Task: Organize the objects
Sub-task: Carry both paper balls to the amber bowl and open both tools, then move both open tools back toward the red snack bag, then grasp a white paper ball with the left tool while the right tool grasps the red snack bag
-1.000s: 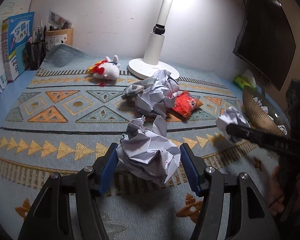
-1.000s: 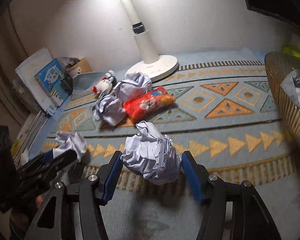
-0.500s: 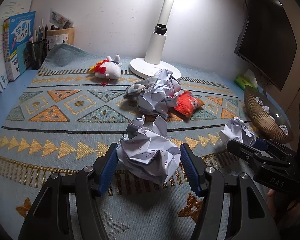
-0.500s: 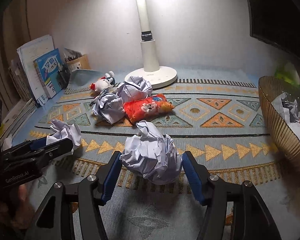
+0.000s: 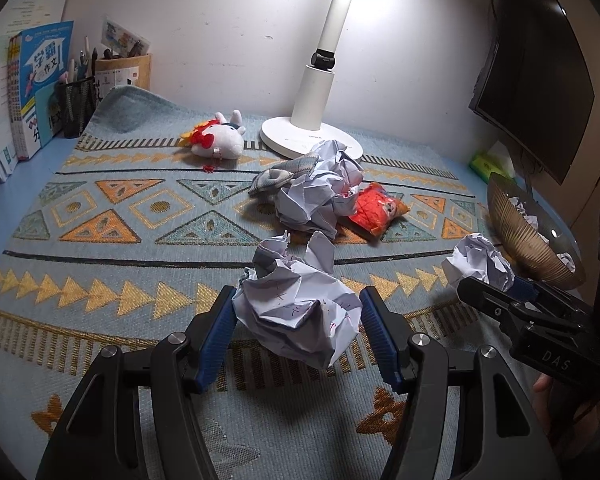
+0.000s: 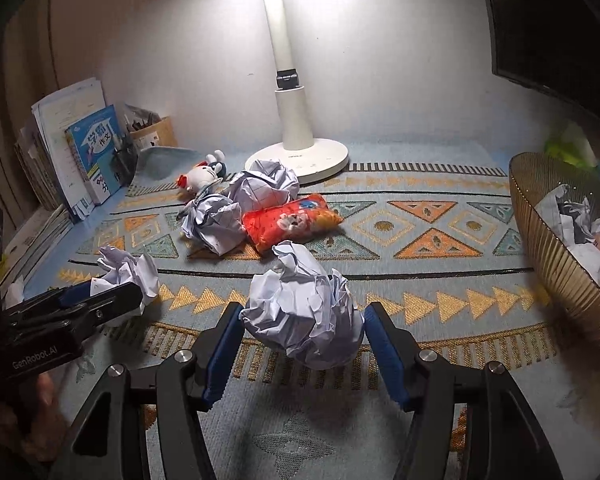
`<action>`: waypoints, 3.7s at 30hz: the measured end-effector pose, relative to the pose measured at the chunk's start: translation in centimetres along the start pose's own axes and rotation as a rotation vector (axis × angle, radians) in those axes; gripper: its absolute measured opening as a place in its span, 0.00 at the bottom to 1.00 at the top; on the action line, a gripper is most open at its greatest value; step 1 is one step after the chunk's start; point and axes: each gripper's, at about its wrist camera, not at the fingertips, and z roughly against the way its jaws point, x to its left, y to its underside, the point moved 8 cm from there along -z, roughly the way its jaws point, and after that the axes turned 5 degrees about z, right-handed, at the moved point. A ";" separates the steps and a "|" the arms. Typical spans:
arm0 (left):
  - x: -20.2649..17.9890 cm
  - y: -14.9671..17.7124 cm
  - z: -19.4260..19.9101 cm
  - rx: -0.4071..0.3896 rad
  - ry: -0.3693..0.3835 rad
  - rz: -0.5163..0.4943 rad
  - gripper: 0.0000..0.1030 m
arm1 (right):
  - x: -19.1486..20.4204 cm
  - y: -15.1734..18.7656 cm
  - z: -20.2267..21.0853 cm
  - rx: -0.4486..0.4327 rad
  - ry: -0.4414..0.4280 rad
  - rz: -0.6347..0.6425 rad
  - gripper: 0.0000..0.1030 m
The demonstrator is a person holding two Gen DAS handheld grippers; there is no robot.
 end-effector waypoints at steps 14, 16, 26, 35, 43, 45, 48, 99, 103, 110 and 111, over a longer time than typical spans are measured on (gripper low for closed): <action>-13.6 -3.0 3.2 -0.093 0.097 -0.120 0.58 | -14.9 -6.3 15.4 -0.248 0.159 -0.157 0.59; -17.9 -4.2 3.2 -0.086 0.184 -0.152 0.58 | -18.4 -6.5 16.7 -0.245 0.207 -0.210 0.59; -32.0 -5.1 -2.3 -0.042 0.326 -0.226 0.61 | -26.5 -6.5 16.4 -0.146 0.372 -0.308 0.75; -31.6 -5.5 -3.1 -0.054 0.331 -0.218 0.95 | -27.0 -5.5 15.9 -0.145 0.311 -0.366 0.79; -24.3 -4.6 0.7 -0.116 0.238 -0.168 0.95 | -14.4 -6.9 13.5 -0.136 0.132 -0.124 0.80; -21.4 -4.1 2.2 -0.143 0.180 -0.155 0.96 | -10.5 -6.6 11.9 -0.122 0.045 -0.085 0.81; -15.9 -3.6 3.7 -0.140 0.145 -0.074 0.99 | -5.3 -5.5 8.4 -0.069 -0.013 -0.013 0.81; -0.7 -3.0 -1.1 0.073 0.133 0.122 0.99 | -1.4 -2.4 -4.4 0.216 -0.157 -0.264 0.70; 0.5 -5.6 -5.4 0.143 0.161 0.260 0.96 | -1.4 -3.9 -7.3 0.278 -0.242 -0.388 0.70; 0.1 -6.4 -8.8 0.115 0.184 0.321 0.91 | -1.6 -5.4 -11.6 0.271 -0.182 -0.469 0.69; -0.2 -6.2 -9.1 0.118 0.170 0.303 0.90 | -1.6 -5.8 -12.0 0.266 -0.169 -0.454 0.69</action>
